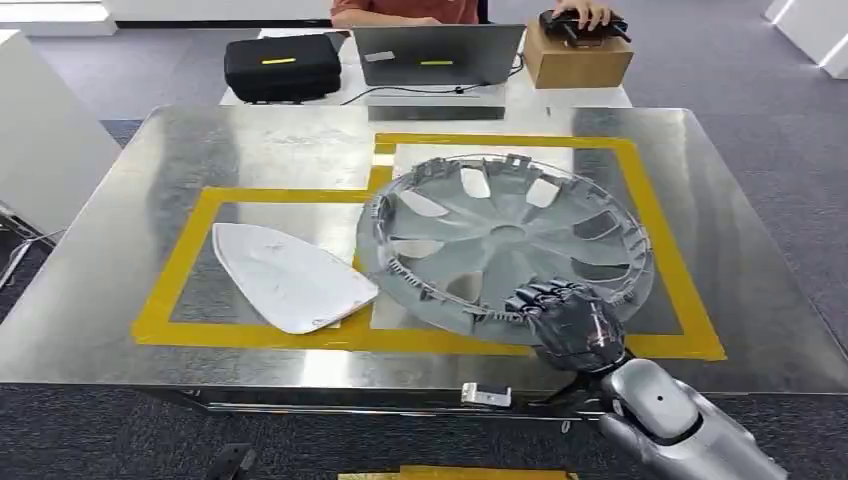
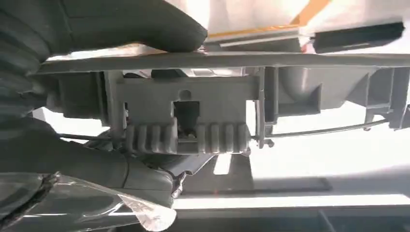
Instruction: Take the parts from the cabinet and place them on the table.
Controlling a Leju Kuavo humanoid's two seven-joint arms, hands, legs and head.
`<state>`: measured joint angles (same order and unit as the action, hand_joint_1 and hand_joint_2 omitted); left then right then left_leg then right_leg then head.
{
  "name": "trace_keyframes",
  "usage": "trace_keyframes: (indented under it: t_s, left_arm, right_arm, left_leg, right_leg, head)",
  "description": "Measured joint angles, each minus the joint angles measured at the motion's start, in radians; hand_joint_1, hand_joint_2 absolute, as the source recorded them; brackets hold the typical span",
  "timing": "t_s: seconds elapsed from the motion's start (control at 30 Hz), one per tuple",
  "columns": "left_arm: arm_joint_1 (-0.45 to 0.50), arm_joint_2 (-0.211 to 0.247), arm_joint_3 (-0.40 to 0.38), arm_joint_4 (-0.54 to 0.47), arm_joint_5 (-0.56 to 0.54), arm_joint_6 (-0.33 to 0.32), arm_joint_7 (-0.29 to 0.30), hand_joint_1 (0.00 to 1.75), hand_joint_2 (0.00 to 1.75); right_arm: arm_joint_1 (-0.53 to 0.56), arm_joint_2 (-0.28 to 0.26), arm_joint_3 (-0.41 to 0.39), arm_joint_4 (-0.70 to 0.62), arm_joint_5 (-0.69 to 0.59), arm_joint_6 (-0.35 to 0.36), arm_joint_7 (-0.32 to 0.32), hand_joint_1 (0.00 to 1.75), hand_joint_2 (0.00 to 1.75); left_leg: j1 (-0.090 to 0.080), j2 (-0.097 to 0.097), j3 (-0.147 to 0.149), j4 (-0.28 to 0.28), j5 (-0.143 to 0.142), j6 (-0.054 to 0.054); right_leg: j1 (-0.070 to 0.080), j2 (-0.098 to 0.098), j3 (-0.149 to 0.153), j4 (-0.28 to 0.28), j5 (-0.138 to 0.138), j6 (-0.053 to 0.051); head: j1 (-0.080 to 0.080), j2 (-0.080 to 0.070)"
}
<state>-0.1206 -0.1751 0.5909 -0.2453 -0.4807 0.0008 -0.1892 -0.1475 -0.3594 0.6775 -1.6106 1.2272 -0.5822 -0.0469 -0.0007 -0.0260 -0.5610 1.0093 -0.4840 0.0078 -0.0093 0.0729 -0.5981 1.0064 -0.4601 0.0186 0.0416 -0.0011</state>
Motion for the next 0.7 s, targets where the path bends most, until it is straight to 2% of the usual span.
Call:
trace_keyframes:
  t_s: [0.4,0.43,0.63,0.67,0.7]
  left_arm:
    - [0.002,0.0,0.0,0.0,0.003,-0.006,0.0,0.0,0.0]
    - [0.002,0.0,0.0,0.0,0.003,-0.006,0.0,0.0,1.75]
    - [0.002,0.0,0.0,0.0,0.003,-0.01,0.0,0.0,1.75]
    - [0.002,0.0,0.0,0.0,0.002,-0.011,0.0,0.0,0.0]
    - [0.003,0.001,0.0,0.0,0.003,-0.011,0.0,0.0,0.0]
  right_arm:
    - [-0.001,0.0,0.0,0.024,-0.015,0.023,-0.02,1.75,1.75]
    - [-0.002,0.0,0.0,0.025,-0.016,0.024,-0.02,0.0,0.0]
    - [-0.013,0.0,0.0,0.027,-0.015,0.025,-0.021,0.0,0.0]
    - [-0.013,0.0,0.0,0.029,-0.015,0.024,-0.024,0.0,0.0]
    - [-0.016,0.0,0.0,0.029,-0.015,0.024,-0.023,0.0,0.0]
  left_leg:
    - [0.0,0.0,-0.001,0.0,0.0,0.0]
    - [0.0,0.0,-0.001,0.0,0.0,0.0]
    - [0.0,0.0,-0.001,0.0,0.0,0.0]
    - [0.0,-0.001,-0.001,0.0,0.0,0.0]
    - [0.0,-0.001,-0.001,0.0,0.0,0.0]
  right_leg:
    - [0.0,0.0,0.0,0.0,0.0,0.0]
    - [0.0,0.0,0.0,0.0,0.0,0.0]
    - [0.0,-0.001,0.0,0.0,0.0,0.0]
    - [0.0,-0.001,-0.001,0.0,0.0,0.0]
    - [0.0,-0.001,-0.001,0.0,0.0,0.0]
  head:
    - [0.0,0.0]
    - [0.0,0.0]
    - [0.0,0.0]
    - [0.0,0.0]
    - [0.0,0.0]
